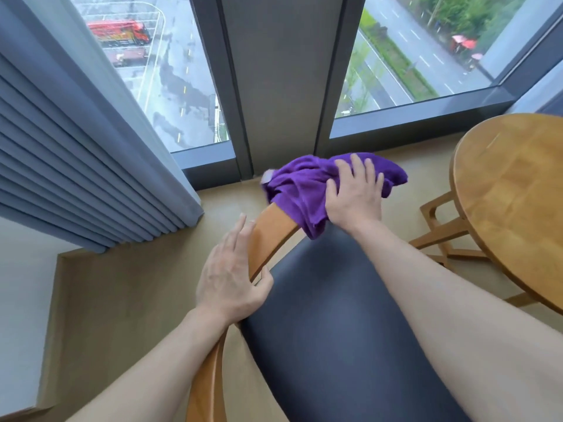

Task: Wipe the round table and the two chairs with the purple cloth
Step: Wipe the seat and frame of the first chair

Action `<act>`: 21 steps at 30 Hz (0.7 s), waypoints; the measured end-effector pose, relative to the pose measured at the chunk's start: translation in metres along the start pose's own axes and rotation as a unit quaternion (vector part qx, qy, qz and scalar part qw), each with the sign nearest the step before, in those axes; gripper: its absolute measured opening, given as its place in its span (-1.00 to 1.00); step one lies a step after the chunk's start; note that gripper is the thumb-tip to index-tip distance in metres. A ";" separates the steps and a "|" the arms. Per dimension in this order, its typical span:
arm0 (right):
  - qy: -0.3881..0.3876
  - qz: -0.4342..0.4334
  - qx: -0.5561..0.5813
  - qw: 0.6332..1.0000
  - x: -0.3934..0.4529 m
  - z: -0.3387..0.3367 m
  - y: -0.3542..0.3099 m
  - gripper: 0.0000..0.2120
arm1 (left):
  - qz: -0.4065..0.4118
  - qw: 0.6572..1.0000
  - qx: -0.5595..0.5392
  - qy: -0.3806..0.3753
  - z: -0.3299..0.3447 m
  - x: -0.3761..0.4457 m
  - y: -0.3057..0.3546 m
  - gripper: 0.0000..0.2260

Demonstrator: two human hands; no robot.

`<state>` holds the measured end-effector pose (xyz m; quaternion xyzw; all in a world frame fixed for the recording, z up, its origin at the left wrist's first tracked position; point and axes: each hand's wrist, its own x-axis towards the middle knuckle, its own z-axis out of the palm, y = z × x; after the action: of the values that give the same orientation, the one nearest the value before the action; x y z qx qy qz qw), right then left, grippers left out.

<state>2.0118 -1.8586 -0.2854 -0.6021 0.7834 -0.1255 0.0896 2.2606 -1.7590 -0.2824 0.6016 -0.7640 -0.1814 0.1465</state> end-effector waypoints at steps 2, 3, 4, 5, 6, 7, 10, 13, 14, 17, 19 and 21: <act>0.006 0.067 0.014 0.998 0.001 0.001 -0.018 -0.49 | 0.005 1.000 0.022 -0.011 0.002 0.002 0.001 -0.24; 0.005 0.062 0.015 0.998 -0.008 0.004 -0.032 -0.48 | 0.004 0.999 0.031 -0.019 0.002 0.002 0.002 -0.23; 0.004 0.033 0.016 0.999 -0.021 0.008 -0.048 -0.47 | 0.002 0.999 0.038 -0.028 0.001 0.002 0.003 -0.23; 0.003 -0.010 0.017 1.000 -0.038 0.013 -0.063 -0.46 | -0.004 0.999 0.039 -0.033 0.000 0.002 0.003 -0.23; 0.001 -0.054 0.020 0.998 -0.057 0.018 -0.077 -0.44 | -0.017 0.999 0.031 -0.032 0.000 0.001 0.003 -0.24; -0.004 -0.088 0.027 0.996 -0.075 0.023 -0.086 -0.43 | -0.036 0.999 0.016 -0.023 0.000 0.001 0.004 -0.27; -0.012 -0.140 0.076 0.987 -0.094 0.026 -0.088 -0.47 | -0.081 0.997 -0.017 -0.008 -0.002 0.000 0.003 -0.33; 0.072 -0.157 0.111 0.979 -0.071 0.014 -0.052 -0.57 | -0.038 0.999 -0.013 -0.008 -0.003 -0.001 0.001 -0.33; 0.117 -0.111 0.132 0.978 -0.062 0.010 -0.032 -0.59 | -0.026 1.000 -0.009 -0.012 -0.003 0.000 0.000 -0.33; 0.176 0.114 0.177 0.962 -0.062 0.018 0.028 -0.60 | -0.009 1.000 0.010 -0.022 -0.002 0.001 -0.002 -0.32; 0.130 0.197 0.153 0.959 -0.083 0.039 0.048 -0.62 | 0.009 0.999 0.036 -0.025 -0.001 0.004 -0.003 -0.31; -0.018 0.182 0.081 0.980 -0.112 0.069 0.047 -0.71 | 0.044 0.995 0.074 -0.046 0.000 0.005 -0.002 -0.29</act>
<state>2.0173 -1.7448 -0.3667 -0.4420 0.8655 -0.1592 0.1737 2.2613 -1.7643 -0.2830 0.5677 -0.8068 -0.1459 0.0740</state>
